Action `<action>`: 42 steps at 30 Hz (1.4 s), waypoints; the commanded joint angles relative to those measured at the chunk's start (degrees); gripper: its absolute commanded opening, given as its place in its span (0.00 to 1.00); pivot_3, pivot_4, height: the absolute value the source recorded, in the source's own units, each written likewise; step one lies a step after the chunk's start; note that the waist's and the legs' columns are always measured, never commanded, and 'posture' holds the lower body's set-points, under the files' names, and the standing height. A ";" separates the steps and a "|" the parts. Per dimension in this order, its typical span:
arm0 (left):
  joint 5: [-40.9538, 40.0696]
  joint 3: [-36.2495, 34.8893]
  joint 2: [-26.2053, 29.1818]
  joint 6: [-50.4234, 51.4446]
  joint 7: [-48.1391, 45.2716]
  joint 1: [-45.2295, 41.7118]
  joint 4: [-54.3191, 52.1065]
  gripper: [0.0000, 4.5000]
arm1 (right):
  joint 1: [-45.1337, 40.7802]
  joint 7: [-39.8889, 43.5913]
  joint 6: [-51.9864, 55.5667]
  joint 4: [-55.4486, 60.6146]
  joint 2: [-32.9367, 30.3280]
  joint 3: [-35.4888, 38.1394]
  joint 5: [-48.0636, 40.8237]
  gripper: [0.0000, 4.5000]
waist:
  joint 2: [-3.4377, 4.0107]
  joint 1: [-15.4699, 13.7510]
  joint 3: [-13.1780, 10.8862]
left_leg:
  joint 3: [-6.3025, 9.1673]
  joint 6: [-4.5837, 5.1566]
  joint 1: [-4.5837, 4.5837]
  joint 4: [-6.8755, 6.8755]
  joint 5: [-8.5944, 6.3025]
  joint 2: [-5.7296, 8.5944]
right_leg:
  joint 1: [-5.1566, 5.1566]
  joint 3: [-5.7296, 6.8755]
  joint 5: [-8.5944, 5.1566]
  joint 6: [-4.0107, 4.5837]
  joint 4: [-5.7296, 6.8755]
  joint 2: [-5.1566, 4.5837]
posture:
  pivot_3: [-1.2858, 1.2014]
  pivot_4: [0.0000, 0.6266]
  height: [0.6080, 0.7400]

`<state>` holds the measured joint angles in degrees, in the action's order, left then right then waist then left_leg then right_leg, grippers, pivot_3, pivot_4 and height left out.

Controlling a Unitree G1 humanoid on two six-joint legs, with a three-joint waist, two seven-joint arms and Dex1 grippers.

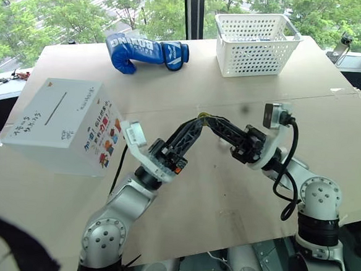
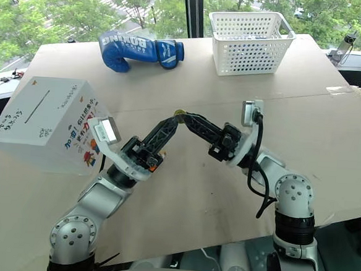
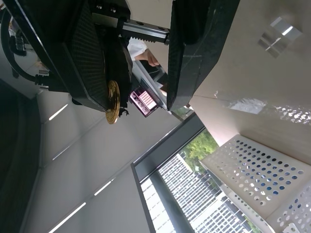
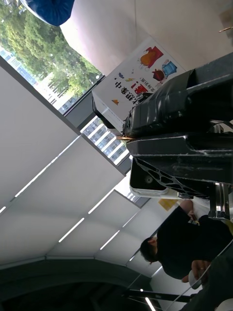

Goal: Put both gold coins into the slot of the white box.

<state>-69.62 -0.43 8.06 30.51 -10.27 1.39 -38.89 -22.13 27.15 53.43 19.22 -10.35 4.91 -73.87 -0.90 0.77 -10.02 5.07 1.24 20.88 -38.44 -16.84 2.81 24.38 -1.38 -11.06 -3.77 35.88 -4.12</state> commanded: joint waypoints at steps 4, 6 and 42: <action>-0.78 1.26 0.07 -1.14 -0.53 -0.47 -2.79 0.13 | 0.45 -0.20 0.62 2.68 -0.86 -0.65 -4.15 0.00 | 0.00 0.01 0.00 | 0.00 0.00 0.00 0.00 0.00 0.00 | 0.00 0.01 0.00 0.00 0.00 0.00 | 0.52 0.24 0.85; -1.10 1.54 0.12 -1.40 -1.20 -0.48 -3.24 0.01 | 0.61 -0.42 0.76 2.85 -1.06 -0.84 -4.63 0.00 | 0.00 0.02 0.00 | -0.01 0.00 0.00 0.00 0.00 0.00 | 0.00 -0.01 0.00 0.00 0.00 0.00 | 0.52 0.24 0.85; -5.37 -19.12 45.44 13.20 41.35 -20.71 -8.78 0.00 | -22.69 34.41 -34.95 -14.89 -12.36 -12.35 36.34 0.60 | -0.18 -0.13 -0.14 | 0.08 -0.33 0.07 0.08 0.17 -0.01 | 0.08 0.06 -0.01 -0.03 -0.07 0.06 | 0.52 0.24 0.85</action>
<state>-73.06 -17.25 50.07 41.35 26.27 -16.31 -47.45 -41.53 58.40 22.81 5.65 -23.45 -7.33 -39.73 -1.08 0.65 -10.16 5.14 0.91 21.10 -38.37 -16.66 2.82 24.62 -1.34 -11.07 -3.80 35.82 -4.07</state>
